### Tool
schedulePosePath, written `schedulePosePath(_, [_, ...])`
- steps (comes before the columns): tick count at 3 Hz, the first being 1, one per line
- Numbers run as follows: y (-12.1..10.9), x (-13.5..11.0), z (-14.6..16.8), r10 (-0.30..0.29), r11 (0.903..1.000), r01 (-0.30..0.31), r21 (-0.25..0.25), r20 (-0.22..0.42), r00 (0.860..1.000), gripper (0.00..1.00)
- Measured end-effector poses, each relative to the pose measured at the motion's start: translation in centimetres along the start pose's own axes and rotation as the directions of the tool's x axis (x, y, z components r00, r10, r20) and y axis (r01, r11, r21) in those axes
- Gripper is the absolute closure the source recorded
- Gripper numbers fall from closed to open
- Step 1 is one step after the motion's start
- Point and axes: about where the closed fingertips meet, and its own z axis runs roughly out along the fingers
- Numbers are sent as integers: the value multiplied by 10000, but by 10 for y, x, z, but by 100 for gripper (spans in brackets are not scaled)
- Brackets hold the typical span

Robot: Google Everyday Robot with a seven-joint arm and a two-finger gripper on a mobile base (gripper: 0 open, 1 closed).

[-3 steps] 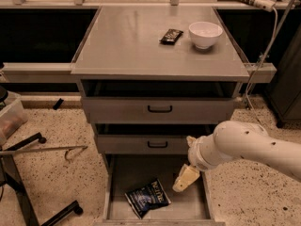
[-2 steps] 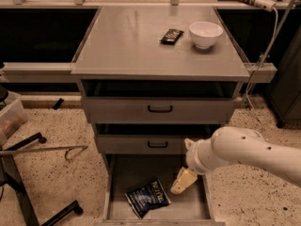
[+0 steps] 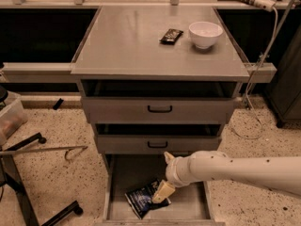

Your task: Pick blue chip bag from bottom drawer and place on counter

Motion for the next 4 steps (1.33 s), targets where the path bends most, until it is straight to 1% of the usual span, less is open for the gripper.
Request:
schedulePosePath(1, [1, 11, 58, -163, 9998, 162, -90, -24, 9999, 0])
schedulePosePath(2, [0, 25, 88, -316, 9987, 297, -422, -453, 9985, 0])
schedulePosePath(3, [1, 26, 90, -269, 9987, 250, -453, -402, 9988, 0])
schedulePosePath(4, [-1, 38, 114, -73, 9987, 69, -505, -84, 9999, 0])
